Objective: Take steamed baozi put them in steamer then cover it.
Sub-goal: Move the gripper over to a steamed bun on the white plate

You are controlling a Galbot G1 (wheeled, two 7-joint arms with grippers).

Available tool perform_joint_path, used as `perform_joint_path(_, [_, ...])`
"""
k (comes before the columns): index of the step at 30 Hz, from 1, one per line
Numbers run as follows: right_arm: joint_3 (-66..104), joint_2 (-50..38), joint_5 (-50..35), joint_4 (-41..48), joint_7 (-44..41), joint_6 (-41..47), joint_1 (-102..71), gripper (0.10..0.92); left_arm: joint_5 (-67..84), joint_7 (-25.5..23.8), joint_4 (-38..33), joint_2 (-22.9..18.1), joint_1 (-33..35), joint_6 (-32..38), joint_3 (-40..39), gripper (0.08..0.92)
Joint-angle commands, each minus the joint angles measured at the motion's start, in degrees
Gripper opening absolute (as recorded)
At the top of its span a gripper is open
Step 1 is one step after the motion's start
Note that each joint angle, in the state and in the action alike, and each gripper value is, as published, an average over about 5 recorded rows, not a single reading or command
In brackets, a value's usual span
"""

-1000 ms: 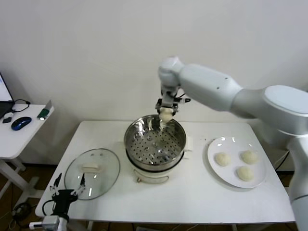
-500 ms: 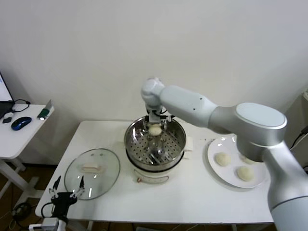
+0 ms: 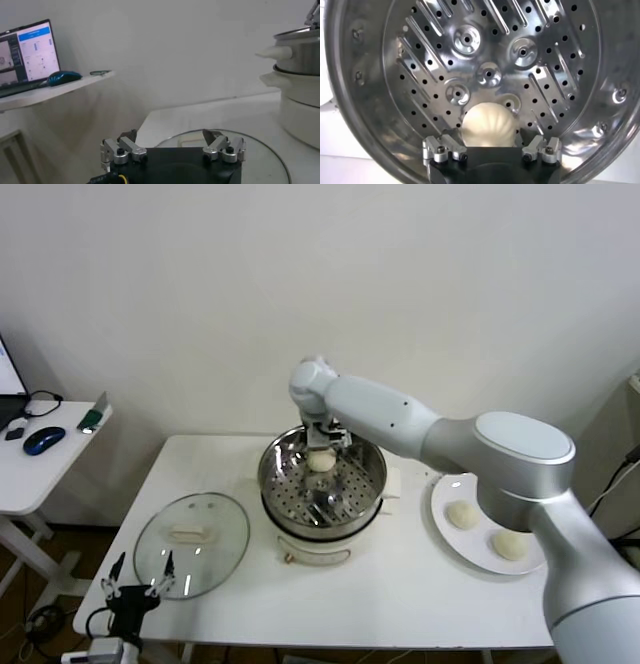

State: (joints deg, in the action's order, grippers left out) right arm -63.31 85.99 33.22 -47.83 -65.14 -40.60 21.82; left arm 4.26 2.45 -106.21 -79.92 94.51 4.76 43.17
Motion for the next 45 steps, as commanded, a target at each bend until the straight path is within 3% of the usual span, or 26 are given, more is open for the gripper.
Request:
perform_joint_path(1, [0.63, -3.07, -6.18, -4.10, -2.27, 1.46, 3.01, 0.822, 0.17, 0.35, -0.51, -0.27, 0.09, -0.45, 0.07, 0.823])
perform_joint_path(5, [-2.79, -8.22, -16.75, -7.95, -3.65, 4.99, 10.40, 0.823, -0.30, 0.50, -0.77, -0.37, 0.37, -0.56, -0.06, 0.823])
perform_joint_path(8, [-9.49, -13.25, -29.63, -9.44, -2.47, 10.77, 17.12, 0.823, -0.53, 0.52, -1.07, -0.28, 0.59, -0.59, -0.12, 0.823])
perform_joint_path(13, [-25.28, -24.66, -51.08, -15.14, 5.74, 28.93, 26.41, 0.823, -0.65, 0.52, -1.95, -0.17, 0.86, -0.72, -0.32, 0.823])
perform_joint_path(21, [-27.71, -41.37, -66.98, -21.21, 4.00, 55.26, 24.22, 0.823, -0.82, 0.30, -3.11, -0.17, 1.48, -0.52, -1.17, 0.823])
perform_joint_path(25, [-25.97, -46.39, -64.64, -21.08, 3.90, 57.27, 19.25, 0.823, -0.94, 0.27, -3.39, -0.32, 1.94, -0.44, -1.28, 0.823])
perform_joint_path(31, [-18.98, -48.19, -53.65, -15.41, 1.11, 54.10, 7.35, 0.823, -0.95, 0.32, -4.11, -0.42, 2.94, -0.39, -0.77, 0.823])
perform_joint_path(39, [-5.83, -44.23, -42.56, -7.26, 1.65, 51.06, -7.69, 0.823, -1.51, 0.38, -4.24, -1.04, 3.79, -0.32, -0.39, 0.823])
perform_joint_path(45, [-1.75, -39.76, -40.57, -1.84, 1.98, 48.97, -11.84, 0.823, -1.62, 0.79, -4.00, -1.64, 3.84, -0.34, -0.13, 0.823])
